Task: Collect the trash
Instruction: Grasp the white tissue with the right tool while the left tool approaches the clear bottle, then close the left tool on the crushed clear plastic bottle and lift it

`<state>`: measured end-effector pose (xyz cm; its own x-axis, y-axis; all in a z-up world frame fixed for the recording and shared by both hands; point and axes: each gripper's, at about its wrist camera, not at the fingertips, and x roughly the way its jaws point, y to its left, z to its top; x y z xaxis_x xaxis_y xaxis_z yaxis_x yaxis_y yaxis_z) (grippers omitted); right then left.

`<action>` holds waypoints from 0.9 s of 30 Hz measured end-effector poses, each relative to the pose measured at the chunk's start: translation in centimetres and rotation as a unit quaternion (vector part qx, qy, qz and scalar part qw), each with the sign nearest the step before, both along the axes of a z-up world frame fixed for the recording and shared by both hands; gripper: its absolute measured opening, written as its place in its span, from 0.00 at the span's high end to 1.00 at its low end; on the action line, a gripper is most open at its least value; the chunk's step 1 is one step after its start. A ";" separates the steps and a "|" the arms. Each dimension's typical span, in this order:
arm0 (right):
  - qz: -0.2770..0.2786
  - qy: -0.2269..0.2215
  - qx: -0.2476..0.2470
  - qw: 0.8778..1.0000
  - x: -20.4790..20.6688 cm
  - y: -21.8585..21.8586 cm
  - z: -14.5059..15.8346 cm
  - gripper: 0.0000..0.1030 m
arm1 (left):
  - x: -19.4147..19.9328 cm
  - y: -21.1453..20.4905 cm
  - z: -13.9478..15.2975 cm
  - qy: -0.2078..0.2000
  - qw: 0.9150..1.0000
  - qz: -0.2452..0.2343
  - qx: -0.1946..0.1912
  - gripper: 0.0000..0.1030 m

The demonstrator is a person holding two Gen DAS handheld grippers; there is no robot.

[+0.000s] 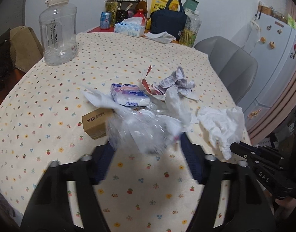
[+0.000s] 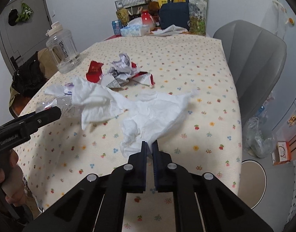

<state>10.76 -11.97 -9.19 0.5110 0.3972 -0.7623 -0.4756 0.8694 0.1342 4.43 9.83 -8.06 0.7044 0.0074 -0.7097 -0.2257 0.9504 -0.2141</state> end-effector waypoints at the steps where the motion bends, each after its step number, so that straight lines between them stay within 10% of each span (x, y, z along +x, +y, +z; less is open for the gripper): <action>1: -0.001 -0.004 0.001 1.000 -0.1 -0.1 0.3 0.94 | -0.2 0.2 0.2 -0.002 1.000 0.002 -0.003 0.57; 10: -0.005 -0.026 0.008 1.000 -1.0 -0.6 2.3 0.94 | -1.1 0.4 0.5 -0.010 1.000 0.002 -0.007 0.76; 11: -0.005 -0.026 0.009 1.000 -1.1 -0.7 2.4 0.94 | -1.3 0.4 0.6 -0.012 1.000 0.004 -0.009 0.96; 18: -0.008 -0.035 0.017 0.999 -1.4 -1.2 3.3 0.94 | -1.8 0.7 1.8 -0.024 1.000 0.005 0.001 0.99; 23: -0.009 -0.032 0.019 0.999 -1.3 -1.3 3.1 0.93 | -2.1 1.6 0.9 -0.020 0.999 0.021 -0.014 0.40; 27: -0.011 -0.024 0.018 0.999 -1.0 -1.3 2.6 0.93 | -1.7 2.3 0.4 -0.015 0.999 0.030 -0.031 0.38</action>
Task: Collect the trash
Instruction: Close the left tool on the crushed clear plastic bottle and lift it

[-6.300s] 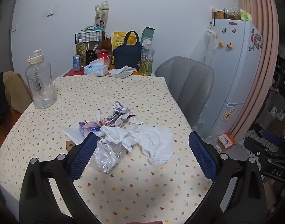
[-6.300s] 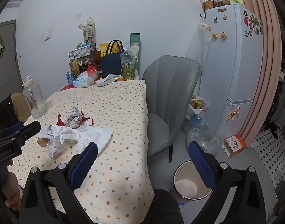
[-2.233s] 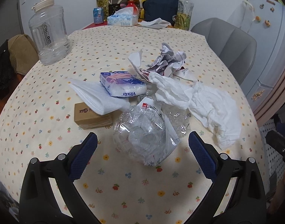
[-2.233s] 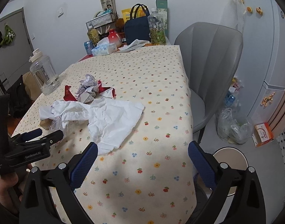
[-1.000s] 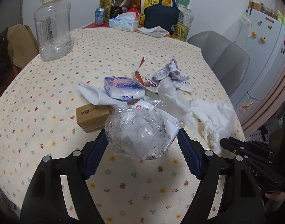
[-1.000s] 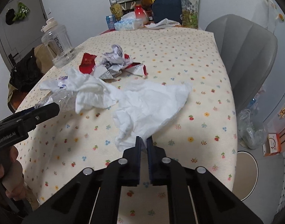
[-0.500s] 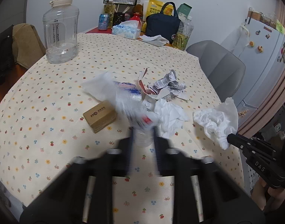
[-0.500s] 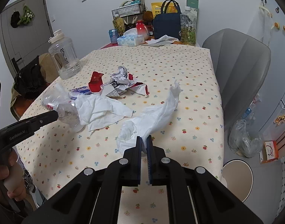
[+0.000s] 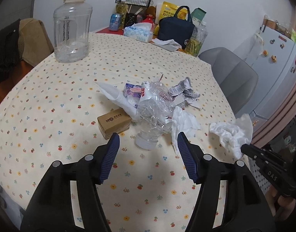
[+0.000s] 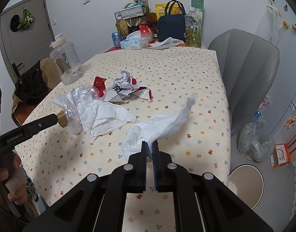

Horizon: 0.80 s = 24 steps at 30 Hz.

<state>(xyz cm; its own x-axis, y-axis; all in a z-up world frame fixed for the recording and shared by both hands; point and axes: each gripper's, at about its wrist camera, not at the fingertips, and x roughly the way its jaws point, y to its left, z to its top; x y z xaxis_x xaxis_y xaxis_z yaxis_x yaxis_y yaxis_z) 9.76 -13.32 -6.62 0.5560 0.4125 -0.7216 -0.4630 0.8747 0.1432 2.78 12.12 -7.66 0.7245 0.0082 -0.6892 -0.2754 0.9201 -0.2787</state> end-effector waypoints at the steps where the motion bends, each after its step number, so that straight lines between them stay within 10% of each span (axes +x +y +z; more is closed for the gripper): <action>1: -0.001 0.002 0.000 1.000 0.1 0.0 -0.1 0.93 | 0.2 0.3 -0.1 -0.001 1.000 0.005 -0.008 0.36; 24: -0.014 0.009 0.007 1.000 2.2 -1.2 -0.3 0.93 | 8.4 1.9 -1.0 0.009 0.999 0.025 -0.041 0.47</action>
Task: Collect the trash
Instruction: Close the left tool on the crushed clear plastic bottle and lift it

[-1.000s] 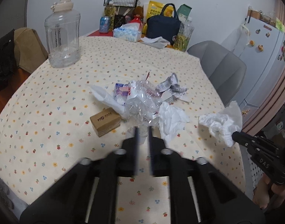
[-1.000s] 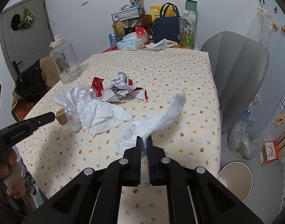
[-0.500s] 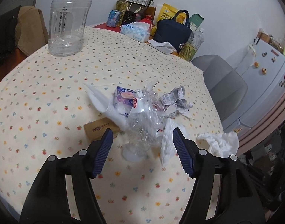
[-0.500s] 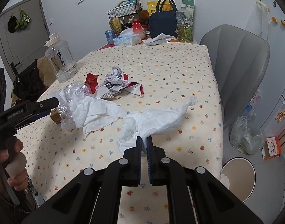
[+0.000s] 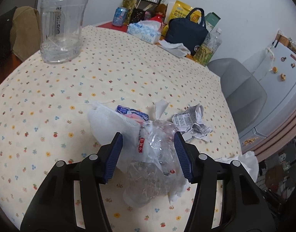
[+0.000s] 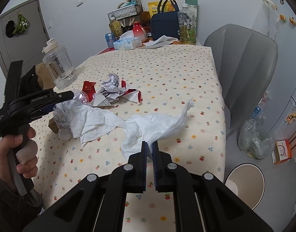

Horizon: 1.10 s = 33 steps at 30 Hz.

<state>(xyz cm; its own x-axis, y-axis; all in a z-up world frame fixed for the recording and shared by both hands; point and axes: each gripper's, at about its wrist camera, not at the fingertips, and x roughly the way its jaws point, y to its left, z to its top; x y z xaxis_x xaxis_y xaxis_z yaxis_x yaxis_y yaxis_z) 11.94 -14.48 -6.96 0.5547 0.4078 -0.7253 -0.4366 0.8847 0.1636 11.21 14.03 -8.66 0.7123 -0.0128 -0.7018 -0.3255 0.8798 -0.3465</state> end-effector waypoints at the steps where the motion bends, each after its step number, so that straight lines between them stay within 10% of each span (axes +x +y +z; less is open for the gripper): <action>1: 0.000 0.000 0.000 1.000 0.0 0.0 0.0 0.93 | 0.2 -0.1 -0.3 0.005 1.000 -0.003 0.000 0.47; 11: 0.004 -0.012 0.003 1.000 -0.4 -0.1 1.1 0.93 | -1.9 0.3 0.8 -0.006 1.000 -0.001 -0.007 0.71; 33: 0.006 -0.083 0.033 0.996 -2.2 -0.9 7.1 0.94 | -6.8 0.9 9.9 -0.105 0.994 -0.005 -0.006 0.71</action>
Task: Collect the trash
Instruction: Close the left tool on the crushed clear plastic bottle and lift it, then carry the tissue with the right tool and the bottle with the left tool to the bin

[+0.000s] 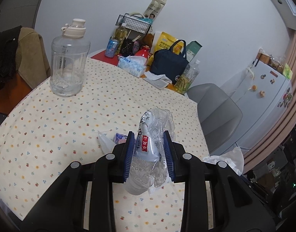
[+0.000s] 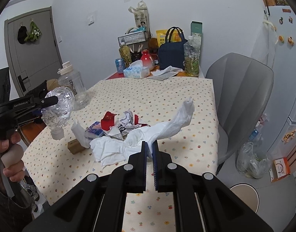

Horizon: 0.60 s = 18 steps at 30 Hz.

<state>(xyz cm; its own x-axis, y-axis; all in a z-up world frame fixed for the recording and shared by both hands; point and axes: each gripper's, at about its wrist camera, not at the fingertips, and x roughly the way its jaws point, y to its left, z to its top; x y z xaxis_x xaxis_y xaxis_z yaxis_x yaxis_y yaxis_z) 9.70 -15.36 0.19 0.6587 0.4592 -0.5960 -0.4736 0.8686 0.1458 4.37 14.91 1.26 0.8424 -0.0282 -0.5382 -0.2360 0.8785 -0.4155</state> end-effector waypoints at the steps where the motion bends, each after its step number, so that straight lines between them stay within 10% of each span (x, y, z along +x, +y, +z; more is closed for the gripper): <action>1: -0.003 0.000 0.002 1.000 0.1 -0.3 0.1 0.94 | 0.1 -0.3 0.2 -0.001 1.000 -0.002 0.002 0.71; 18: -0.093 0.016 0.018 0.995 1.5 -9.9 -1.3 0.94 | 6.4 -12.2 -1.0 0.026 0.994 -0.102 0.027 0.71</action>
<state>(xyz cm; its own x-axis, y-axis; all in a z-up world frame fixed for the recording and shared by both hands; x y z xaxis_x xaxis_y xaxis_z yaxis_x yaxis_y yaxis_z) 11.17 -25.22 -1.08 0.7147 0.3526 -0.6040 -0.3004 0.9347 0.1902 10.78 2.69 0.25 0.7936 -0.1649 -0.5857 -0.0710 0.9309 -0.3583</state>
